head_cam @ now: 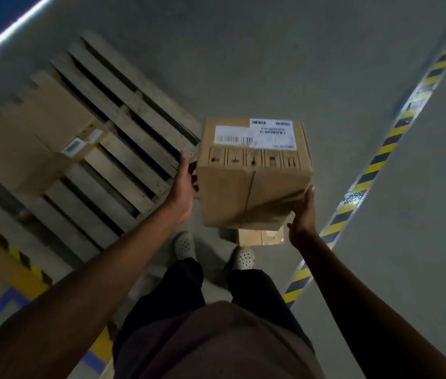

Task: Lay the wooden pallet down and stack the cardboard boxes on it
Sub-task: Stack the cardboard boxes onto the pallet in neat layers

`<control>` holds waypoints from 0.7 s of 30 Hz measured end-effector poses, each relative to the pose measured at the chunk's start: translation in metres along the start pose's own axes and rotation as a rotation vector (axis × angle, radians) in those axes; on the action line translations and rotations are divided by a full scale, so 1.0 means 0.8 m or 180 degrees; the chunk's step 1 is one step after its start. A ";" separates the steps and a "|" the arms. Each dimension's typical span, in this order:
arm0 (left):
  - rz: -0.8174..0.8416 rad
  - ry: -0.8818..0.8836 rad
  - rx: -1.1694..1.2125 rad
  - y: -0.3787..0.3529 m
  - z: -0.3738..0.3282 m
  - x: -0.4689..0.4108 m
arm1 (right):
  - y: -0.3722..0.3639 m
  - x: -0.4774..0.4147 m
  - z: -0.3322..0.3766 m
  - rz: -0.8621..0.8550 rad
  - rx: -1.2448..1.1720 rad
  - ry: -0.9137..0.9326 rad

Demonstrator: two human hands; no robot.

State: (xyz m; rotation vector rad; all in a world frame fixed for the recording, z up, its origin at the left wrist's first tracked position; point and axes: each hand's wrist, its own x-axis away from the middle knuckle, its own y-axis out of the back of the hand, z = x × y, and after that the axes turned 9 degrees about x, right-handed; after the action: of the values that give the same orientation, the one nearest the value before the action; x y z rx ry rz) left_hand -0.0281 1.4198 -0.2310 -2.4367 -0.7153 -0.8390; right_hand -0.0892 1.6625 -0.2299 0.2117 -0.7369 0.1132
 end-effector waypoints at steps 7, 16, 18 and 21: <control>0.0248 -0.0674 -0.0604 -0.028 -0.092 0.025 | 0.010 0.013 0.082 -0.0300 0.1544 0.0720; -0.0448 -0.0967 -0.0253 -0.075 -0.143 0.037 | 0.028 0.019 0.193 -0.0630 0.3039 0.0547; -0.0556 -0.0530 -0.0716 -0.085 -0.152 0.049 | 0.038 0.022 0.207 -0.0144 0.3173 0.0778; -0.0395 -0.0349 -0.1052 -0.091 -0.148 0.051 | 0.053 0.030 0.211 0.0242 0.3480 0.0794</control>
State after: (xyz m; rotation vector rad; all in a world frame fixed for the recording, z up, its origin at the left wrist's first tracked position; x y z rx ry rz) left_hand -0.0937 1.4208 -0.1019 -2.7728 -0.8319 -0.9408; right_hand -0.1896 1.6650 -0.0855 1.1879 -0.3680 0.6040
